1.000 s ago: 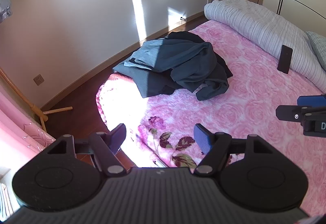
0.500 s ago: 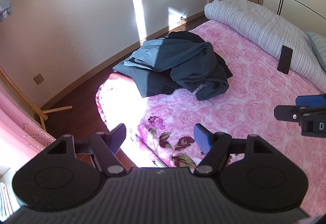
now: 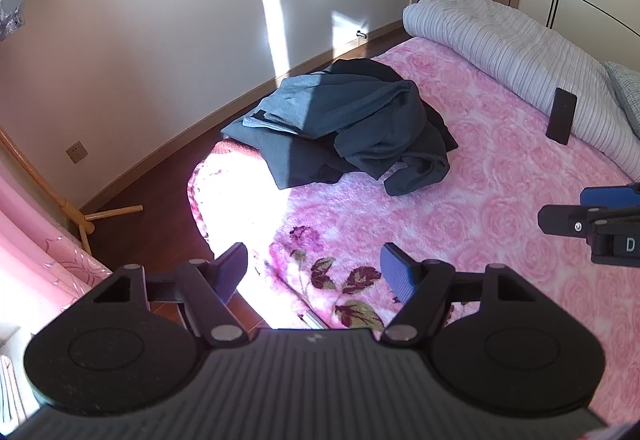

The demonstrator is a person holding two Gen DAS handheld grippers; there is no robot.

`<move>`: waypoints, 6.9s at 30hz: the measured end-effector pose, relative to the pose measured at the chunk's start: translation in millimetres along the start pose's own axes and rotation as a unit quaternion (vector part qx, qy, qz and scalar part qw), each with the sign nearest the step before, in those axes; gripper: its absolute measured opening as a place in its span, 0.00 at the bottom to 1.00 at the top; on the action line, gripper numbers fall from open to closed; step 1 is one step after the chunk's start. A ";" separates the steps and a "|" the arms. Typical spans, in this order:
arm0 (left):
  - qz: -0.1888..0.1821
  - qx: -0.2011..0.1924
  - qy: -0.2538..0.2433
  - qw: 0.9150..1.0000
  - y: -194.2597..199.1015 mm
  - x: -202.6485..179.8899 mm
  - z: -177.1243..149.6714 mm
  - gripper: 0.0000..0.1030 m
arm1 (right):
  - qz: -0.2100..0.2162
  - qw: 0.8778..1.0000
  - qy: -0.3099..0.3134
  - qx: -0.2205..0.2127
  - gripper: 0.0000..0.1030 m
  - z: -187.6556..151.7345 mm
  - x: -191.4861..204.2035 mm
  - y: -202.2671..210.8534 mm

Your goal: Fold clothes

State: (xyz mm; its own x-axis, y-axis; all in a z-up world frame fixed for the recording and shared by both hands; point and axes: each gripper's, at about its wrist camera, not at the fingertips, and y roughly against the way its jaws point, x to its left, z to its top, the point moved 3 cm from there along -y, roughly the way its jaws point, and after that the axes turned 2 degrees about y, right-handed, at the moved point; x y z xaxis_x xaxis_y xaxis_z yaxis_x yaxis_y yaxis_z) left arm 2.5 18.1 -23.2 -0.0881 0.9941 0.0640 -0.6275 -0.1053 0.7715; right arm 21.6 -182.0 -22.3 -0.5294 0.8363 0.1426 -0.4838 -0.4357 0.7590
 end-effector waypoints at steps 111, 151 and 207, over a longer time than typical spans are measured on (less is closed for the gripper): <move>-0.543 -0.238 -0.527 0.609 90.6 -162.7 -13.1 0.04 | -0.391 0.905 -0.147 -0.075 0.07 -180.8 -11.3 267.6; -0.336 -0.016 -0.617 0.712 -140.9 -589.3 -127.6 0.43 | -0.210 0.890 -0.393 0.095 0.68 -460.9 -444.4 176.3; -0.310 -0.082 -0.745 0.586 -202.7 -368.4 -178.0 0.48 | -0.239 0.806 -0.537 0.066 0.73 -525.3 -308.9 171.9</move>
State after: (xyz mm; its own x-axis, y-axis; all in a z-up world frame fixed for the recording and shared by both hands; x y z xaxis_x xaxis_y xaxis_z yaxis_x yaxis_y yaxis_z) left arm 24.4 -331.7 -315.8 0.8912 -0.2480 0.3797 -0.2590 0.4089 0.8750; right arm -264.1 -690.1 -269.6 0.6386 0.7353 0.2271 -0.3373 0.0021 0.9414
